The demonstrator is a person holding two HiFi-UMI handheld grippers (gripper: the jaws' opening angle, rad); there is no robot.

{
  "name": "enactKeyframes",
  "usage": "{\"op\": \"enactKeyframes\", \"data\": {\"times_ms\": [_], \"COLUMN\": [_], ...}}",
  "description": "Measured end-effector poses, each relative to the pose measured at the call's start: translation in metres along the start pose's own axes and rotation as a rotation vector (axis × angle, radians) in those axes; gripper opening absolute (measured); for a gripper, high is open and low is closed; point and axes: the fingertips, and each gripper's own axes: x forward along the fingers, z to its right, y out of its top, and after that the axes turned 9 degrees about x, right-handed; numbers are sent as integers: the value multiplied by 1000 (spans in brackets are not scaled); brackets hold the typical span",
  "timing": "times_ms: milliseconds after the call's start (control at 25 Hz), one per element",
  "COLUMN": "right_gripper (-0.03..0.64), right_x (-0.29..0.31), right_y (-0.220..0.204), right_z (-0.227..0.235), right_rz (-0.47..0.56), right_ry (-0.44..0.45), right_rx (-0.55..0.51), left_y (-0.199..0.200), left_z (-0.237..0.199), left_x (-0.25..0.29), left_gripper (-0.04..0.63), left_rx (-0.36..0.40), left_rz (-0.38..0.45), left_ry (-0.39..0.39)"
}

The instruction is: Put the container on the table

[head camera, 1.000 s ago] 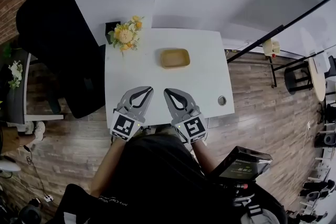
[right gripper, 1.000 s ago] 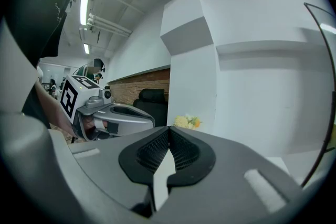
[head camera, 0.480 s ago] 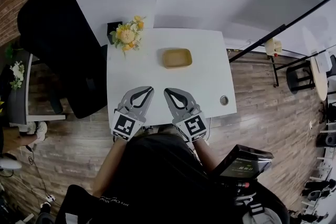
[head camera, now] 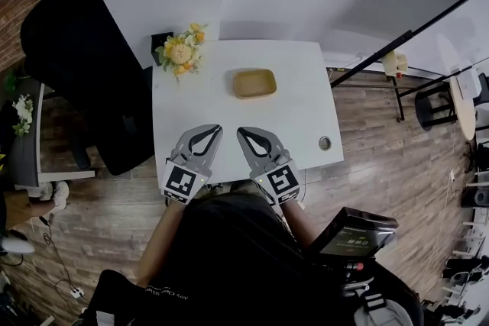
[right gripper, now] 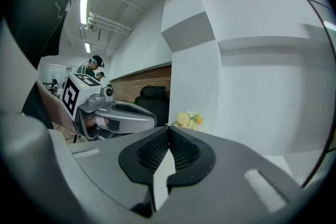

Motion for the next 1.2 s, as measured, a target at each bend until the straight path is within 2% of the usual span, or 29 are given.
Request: {"op": "enactKeyframes", "data": {"times_ms": [1200], "right_gripper": [14], "right_x": [10], "right_y": [-11], "right_z": [-11], "right_rz": [-45], "right_ry": [41], "right_rx": [-3], "left_y": [-15], "left_z": [-15], "left_x": [-15], "left_gripper": [8], "left_rx": [-26], "left_rz": [-34], "left_ry": [60]}}
